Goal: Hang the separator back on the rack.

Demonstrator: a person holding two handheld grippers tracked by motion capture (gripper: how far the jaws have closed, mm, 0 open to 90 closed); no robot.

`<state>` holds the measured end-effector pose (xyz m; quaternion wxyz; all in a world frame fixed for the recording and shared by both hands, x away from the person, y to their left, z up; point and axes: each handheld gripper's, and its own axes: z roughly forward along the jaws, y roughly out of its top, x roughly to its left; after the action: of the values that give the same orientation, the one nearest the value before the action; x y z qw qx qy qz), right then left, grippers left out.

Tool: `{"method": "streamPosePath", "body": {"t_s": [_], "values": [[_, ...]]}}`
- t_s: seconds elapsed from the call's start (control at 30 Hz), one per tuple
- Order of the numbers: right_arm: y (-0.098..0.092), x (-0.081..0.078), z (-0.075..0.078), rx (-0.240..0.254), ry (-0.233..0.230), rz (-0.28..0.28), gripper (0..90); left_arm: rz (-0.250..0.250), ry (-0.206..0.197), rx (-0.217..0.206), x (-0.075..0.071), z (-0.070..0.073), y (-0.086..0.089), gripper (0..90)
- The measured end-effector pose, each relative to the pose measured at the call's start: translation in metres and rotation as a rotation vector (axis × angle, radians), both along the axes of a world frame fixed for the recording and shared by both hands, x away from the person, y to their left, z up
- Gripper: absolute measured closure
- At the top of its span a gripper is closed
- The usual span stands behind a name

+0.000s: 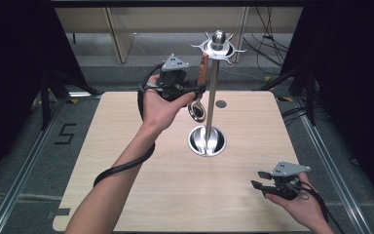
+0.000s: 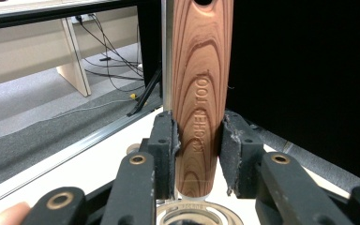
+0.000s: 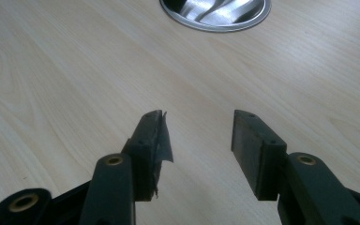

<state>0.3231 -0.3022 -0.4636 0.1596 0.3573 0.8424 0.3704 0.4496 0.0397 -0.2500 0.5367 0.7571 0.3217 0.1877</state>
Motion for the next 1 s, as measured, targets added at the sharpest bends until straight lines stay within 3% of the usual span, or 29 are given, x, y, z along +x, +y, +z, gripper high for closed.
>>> {"method": "streamPosePath", "body": {"t_s": [0.43,0.6,0.8,1.0], "values": [[0.000,0.000,0.001,0.000,0.011,0.001,54.5,0.004,-0.004,0.021,0.004,-0.003,-0.005,67.1],[-0.002,0.001,0.001,-0.011,-0.010,0.014,54.4,0.013,-0.025,0.024,0.000,-0.005,-0.004,66.2],[-0.003,0.001,0.001,-0.016,-0.011,0.015,54.3,0.023,-0.066,0.020,-0.013,-0.007,0.005,56.1],[-0.002,0.001,0.001,-0.008,-0.010,0.015,54.3,0.025,-0.096,0.011,-0.037,-0.016,0.029,47.0]]}}
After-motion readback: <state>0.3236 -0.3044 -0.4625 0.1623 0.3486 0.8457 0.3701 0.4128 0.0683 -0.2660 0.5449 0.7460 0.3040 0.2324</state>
